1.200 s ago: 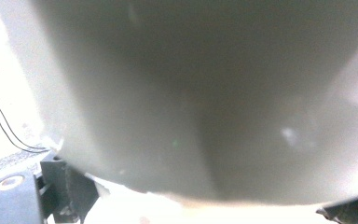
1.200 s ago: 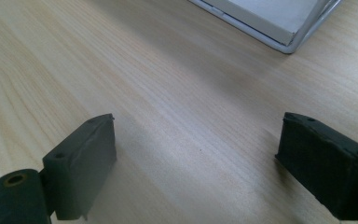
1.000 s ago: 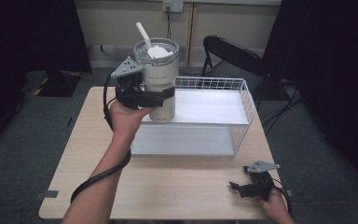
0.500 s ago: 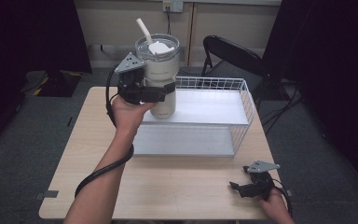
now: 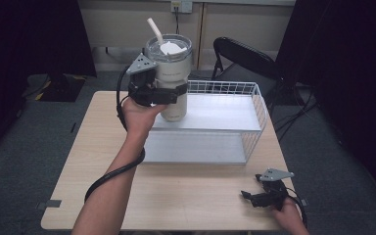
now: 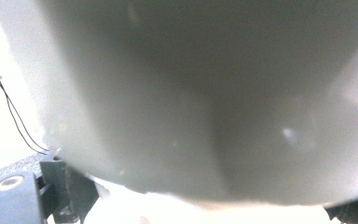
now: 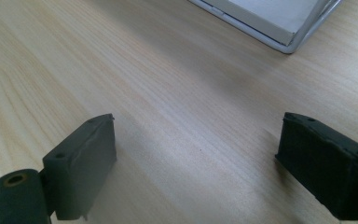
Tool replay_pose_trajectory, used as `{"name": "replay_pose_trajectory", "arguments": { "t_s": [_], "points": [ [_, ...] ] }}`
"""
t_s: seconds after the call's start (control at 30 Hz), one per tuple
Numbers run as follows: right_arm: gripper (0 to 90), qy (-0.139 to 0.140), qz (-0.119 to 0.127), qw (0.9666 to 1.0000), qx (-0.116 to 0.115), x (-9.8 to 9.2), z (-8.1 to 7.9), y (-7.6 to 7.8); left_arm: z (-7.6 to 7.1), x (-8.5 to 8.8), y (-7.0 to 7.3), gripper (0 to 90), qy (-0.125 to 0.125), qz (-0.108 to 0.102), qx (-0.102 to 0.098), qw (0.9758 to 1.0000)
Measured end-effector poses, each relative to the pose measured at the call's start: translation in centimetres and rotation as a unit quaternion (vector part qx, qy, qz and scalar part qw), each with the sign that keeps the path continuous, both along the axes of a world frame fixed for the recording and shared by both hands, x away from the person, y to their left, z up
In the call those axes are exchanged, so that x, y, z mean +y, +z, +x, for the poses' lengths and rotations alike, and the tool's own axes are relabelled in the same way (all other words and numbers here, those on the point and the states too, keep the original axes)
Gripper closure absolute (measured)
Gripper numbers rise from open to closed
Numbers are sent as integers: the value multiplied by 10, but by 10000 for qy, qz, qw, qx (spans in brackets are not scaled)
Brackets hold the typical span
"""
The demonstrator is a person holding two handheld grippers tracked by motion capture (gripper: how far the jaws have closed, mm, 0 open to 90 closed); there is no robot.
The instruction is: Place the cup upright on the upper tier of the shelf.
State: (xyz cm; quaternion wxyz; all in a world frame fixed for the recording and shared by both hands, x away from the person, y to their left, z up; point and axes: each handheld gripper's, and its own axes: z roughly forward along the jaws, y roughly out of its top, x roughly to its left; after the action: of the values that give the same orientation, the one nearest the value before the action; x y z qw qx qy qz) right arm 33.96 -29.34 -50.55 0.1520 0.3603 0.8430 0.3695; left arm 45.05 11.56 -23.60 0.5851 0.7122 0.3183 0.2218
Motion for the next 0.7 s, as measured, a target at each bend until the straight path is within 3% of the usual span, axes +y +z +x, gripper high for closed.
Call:
{"name": "replay_pose_trajectory", "arguments": {
  "t_s": [0.7],
  "points": [
    [107, 14, -1, 10000, -5, 0, 0, 0, 15, -9, -13, 102, 269, 23, -3, 9996]
  ]
}}
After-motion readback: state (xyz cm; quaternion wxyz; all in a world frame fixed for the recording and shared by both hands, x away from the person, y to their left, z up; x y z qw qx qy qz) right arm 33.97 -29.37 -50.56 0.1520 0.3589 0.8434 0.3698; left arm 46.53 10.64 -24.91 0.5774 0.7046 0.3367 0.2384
